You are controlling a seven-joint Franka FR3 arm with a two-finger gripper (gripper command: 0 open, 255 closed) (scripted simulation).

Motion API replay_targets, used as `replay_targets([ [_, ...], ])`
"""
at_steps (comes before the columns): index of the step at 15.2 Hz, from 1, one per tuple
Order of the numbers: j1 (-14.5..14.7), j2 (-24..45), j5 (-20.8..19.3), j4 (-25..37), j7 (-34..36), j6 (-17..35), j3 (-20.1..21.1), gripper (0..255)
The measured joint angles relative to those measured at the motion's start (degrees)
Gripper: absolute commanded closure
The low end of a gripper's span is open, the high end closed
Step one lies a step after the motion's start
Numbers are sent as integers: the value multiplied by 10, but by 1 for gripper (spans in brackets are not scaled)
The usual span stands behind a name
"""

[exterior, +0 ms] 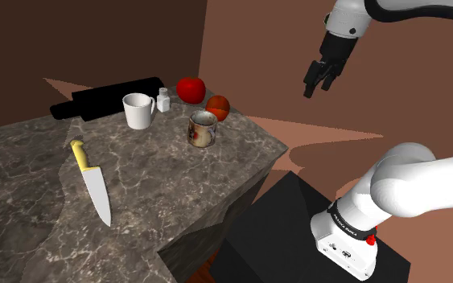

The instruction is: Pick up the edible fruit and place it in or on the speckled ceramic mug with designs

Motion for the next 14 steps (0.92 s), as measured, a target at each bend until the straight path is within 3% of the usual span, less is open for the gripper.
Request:
replay_targets([
  [4, 3, 42, 9, 16, 4, 27, -1, 0],
  [14, 20, 263, 55, 118, 17, 151, -2, 0],
])
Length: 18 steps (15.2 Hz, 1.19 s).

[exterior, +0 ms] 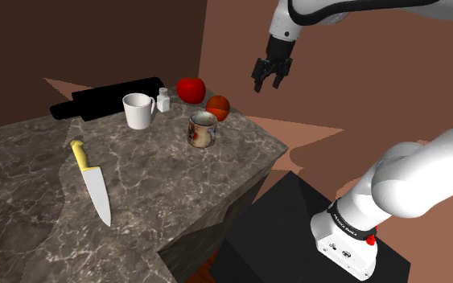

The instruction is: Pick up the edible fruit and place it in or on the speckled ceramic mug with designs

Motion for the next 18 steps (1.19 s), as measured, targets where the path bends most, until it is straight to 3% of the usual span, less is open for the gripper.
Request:
replay_targets([
  [12, 10, 256, 60, 212, -8, 51, 2, 0],
  [18, 12, 286, 66, 207, -8, 87, 4, 0],
])
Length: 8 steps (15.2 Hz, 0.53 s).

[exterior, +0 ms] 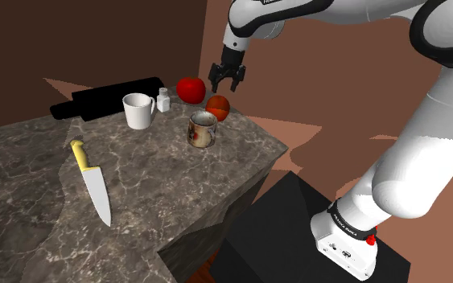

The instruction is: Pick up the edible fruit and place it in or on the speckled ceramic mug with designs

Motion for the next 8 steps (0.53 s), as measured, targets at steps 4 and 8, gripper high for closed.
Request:
replay_targets([
  [4, 1, 5, 1, -12, 0, 17, 1, 0],
  [8, 1, 5, 1, -13, -1, 19, 1, 0],
])
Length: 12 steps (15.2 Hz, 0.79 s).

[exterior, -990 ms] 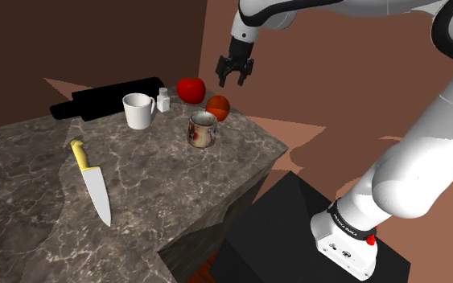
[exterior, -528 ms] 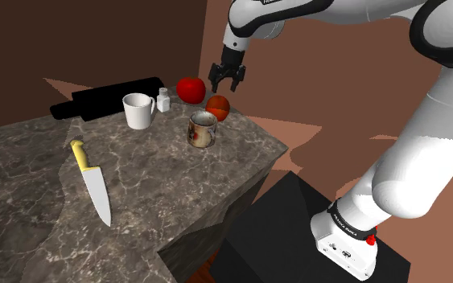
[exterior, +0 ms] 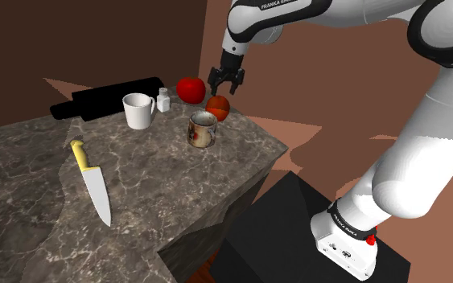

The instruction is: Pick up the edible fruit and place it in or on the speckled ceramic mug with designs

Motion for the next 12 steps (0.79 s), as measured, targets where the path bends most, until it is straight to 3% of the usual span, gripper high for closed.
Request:
replay_targets([
  [1, 0, 0, 0, 0, 0, 0, 0, 255],
  [12, 0, -1, 0, 2, 0, -3, 0, 255],
])
